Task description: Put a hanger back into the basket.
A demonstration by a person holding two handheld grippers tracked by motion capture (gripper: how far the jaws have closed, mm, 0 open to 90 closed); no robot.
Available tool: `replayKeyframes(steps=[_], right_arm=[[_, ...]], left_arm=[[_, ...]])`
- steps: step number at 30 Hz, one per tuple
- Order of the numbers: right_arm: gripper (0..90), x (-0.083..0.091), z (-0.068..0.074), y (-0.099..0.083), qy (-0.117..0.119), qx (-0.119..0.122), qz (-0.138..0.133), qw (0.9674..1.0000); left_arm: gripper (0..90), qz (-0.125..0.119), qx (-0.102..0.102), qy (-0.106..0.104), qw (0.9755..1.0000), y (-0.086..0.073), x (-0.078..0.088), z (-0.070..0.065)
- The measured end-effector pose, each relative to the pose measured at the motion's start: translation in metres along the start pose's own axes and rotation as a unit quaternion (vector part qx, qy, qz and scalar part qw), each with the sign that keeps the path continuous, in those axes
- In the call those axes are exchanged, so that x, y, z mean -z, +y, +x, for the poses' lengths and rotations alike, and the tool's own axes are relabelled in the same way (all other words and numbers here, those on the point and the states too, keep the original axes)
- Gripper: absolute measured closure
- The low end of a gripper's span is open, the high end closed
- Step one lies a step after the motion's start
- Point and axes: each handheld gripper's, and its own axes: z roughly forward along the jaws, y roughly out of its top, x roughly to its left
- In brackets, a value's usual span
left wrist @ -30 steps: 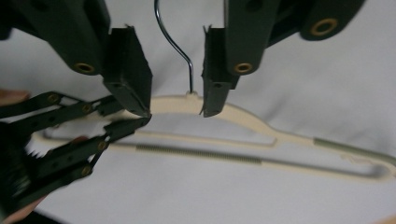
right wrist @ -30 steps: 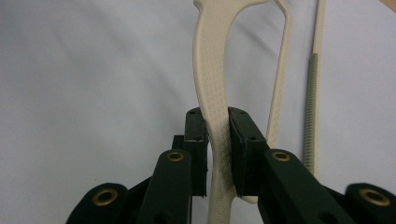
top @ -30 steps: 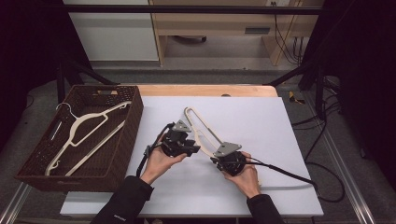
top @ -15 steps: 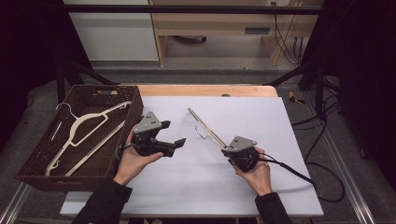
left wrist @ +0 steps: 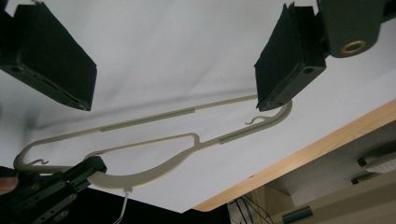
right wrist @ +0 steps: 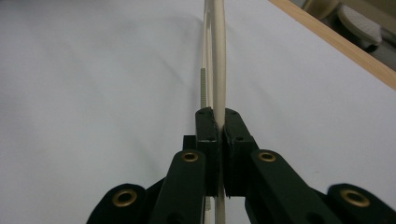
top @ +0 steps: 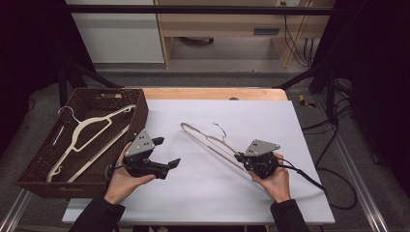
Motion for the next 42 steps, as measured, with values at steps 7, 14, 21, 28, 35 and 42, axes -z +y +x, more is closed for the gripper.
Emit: replayKeyframes(steps=[7, 14, 21, 28, 35, 42], right_arm=[[87.6, 0.004, 0.010, 0.008, 0.081, 0.011, -0.022, 0.9964], [87.6, -0.003, 0.025, 0.017, 0.144, 0.017, -0.029, 0.9889], [87.6, -0.013, 0.036, 0.020, 0.173, 0.022, -0.017, 0.9845], [87.6, -0.015, 0.038, 0.020, 0.195, 0.024, -0.014, 0.9805], [87.4, -0.017, 0.038, 0.019, 0.203, 0.026, -0.007, 0.9788], [77.5, -0.014, 0.034, 0.019, 0.171, 0.013, -0.015, 0.9850]], left_arm=[[12.7, 0.016, -0.009, -0.009, 0.9998, -0.007, -0.008, -0.002], [14.5, 0.033, -0.030, -0.020, 0.9988, -0.010, -0.020, -0.007], [29.1, 0.066, -0.049, -0.048, 0.9954, -0.013, -0.038, -0.011], [51.1, 0.077, -0.057, -0.054, 0.9939, -0.013, -0.049, -0.015], [67.3, 0.095, -0.074, -0.061, 0.9909, -0.012, -0.050, -0.019], [76.6, 0.101, -0.053, -0.082, 0.9901, -0.010, -0.045, -0.022]])
